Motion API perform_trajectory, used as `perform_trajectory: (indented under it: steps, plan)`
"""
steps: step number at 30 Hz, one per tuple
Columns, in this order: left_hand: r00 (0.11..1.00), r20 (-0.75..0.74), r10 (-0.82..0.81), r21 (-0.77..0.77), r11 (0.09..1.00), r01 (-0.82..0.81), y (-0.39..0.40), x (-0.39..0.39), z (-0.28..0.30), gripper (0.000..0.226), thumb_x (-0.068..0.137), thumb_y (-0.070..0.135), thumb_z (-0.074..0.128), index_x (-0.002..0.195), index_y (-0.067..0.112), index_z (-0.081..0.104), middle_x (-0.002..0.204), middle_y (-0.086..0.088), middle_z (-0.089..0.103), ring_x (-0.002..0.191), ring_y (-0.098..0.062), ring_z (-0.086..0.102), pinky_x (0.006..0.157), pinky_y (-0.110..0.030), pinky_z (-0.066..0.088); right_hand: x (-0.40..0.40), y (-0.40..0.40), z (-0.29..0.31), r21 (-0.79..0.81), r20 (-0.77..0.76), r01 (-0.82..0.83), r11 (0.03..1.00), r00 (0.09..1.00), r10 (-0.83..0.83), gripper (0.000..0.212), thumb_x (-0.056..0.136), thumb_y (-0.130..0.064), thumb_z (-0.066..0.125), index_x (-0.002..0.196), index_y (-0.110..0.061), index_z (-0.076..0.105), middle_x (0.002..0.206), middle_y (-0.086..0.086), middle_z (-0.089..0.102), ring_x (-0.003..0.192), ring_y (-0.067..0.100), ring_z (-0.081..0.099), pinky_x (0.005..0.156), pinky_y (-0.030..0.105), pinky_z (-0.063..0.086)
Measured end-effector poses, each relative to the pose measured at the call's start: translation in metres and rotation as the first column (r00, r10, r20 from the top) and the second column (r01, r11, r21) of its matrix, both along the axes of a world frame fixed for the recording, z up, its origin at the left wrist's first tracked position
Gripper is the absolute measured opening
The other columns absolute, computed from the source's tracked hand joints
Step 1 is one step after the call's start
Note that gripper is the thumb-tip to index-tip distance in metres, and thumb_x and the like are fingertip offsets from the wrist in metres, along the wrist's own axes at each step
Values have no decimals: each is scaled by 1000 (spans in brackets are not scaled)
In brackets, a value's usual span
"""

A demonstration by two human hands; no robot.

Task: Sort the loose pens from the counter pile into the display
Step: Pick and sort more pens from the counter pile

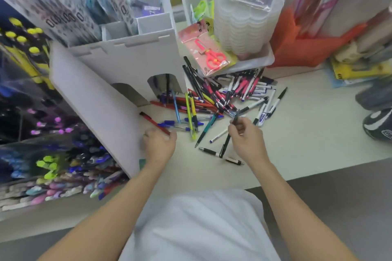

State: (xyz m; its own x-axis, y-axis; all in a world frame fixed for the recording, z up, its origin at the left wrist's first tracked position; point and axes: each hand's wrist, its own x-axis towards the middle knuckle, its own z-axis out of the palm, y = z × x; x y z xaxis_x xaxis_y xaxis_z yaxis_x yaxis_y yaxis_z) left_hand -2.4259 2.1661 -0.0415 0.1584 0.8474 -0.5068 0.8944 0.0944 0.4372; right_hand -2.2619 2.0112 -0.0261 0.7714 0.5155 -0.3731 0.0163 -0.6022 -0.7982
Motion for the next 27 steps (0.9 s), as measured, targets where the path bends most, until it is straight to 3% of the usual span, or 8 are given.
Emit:
perform_trajectory:
  steps: [5,8,11,13,15,18,21,27]
  plan:
    - [970,-38,242,61,969,-239,26,42,-15,95,81,64,66,132,-11,41,131,-27,46,125,-40,43,103,-48,42,62,17,-7,52,185,83,995,978,-91,8,94,-29,70,96,-22,70,71,-14,60,65,-4,56,63,11,43]
    - [937,8,349,89,933,-349,39,61,-23,106,69,80,63,129,-5,44,125,-21,53,112,-38,57,92,-48,53,88,44,-20,112,308,26,993,950,-59,18,91,-27,73,98,-11,77,76,-11,62,76,2,59,81,30,52]
    - [928,65,366,98,924,-371,59,65,-65,113,49,90,62,118,1,57,116,-13,65,105,-33,63,88,-46,56,95,75,-41,-42,487,-150,988,860,152,34,95,-38,63,115,-13,74,113,7,65,112,27,52,99,50,45]
    - [928,72,364,108,923,-370,69,66,-91,117,32,96,57,108,7,66,106,-9,69,100,-30,66,87,-43,57,87,90,-54,-242,465,-271,932,811,357,49,97,-51,52,135,-20,61,143,11,52,137,33,38,115,54,30]
    - [931,88,355,72,930,-361,66,72,-82,105,34,87,56,104,10,69,103,-8,70,99,-28,67,87,-43,57,69,97,-61,-378,439,-347,858,749,496,59,98,-58,44,145,-24,49,153,9,44,149,32,24,122,56,10]
    - [937,146,318,-13,947,-320,47,86,-23,59,65,59,77,98,10,75,100,-8,74,93,-26,71,85,-40,58,45,100,-66,-401,497,-392,828,666,556,58,96,-50,49,148,-23,44,150,4,48,152,33,19,121,61,1]
    - [963,141,232,-15,973,-232,41,88,-10,29,82,33,80,98,9,75,100,-10,75,94,-26,71,83,-33,56,28,97,-67,-358,510,-398,845,674,534,58,95,-34,56,151,-22,43,152,2,47,153,31,18,121,59,0]
    - [998,58,26,-64,998,-22,19,76,-16,11,85,24,74,84,14,71,83,-10,70,92,-31,70,69,-26,42,-11,74,-61,-260,500,-444,858,698,513,63,87,-6,57,149,-15,47,155,7,44,148,33,29,123,54,17]
